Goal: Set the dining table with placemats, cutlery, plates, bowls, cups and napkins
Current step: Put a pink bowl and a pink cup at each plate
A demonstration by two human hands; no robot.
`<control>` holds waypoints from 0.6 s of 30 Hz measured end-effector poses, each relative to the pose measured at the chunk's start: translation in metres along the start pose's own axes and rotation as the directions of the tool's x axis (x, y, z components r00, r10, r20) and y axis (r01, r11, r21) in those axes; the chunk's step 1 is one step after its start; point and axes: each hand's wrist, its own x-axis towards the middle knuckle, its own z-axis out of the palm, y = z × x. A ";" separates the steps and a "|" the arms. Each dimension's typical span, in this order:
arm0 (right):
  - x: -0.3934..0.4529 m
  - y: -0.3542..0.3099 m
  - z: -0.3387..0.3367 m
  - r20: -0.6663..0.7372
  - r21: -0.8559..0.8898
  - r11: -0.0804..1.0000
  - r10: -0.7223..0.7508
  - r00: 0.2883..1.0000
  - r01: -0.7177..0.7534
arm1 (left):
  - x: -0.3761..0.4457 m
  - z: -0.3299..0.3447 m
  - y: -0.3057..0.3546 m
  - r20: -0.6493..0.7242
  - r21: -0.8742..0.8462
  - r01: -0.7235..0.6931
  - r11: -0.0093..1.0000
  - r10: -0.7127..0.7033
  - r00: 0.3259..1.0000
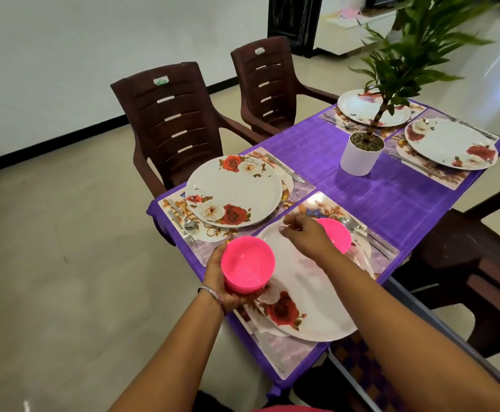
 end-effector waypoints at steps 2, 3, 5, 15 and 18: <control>-0.004 -0.021 0.014 0.147 -0.066 0.994 -0.074 0.986 0.084 | -0.002 -0.002 0.009 0.013 0.011 -0.006 1.000 0.006 1.000; -0.005 -0.029 0.023 0.200 -0.114 0.986 -0.098 0.975 0.123 | -0.004 -0.004 0.015 0.013 0.022 -0.015 1.000 0.015 1.000; -0.004 -0.041 0.041 0.235 -0.201 0.964 -0.123 0.964 0.172 | -0.007 -0.011 0.029 0.018 0.058 -0.011 0.998 0.010 1.000; 0.016 -0.095 0.110 0.046 -0.388 0.891 -0.235 0.971 0.234 | -0.012 -0.051 0.111 0.011 0.122 0.060 0.991 -0.062 0.998; 0.022 -0.108 0.122 0.045 -0.362 0.902 -0.237 0.971 0.237 | -0.013 -0.057 0.132 0.016 0.155 0.059 0.986 -0.062 0.998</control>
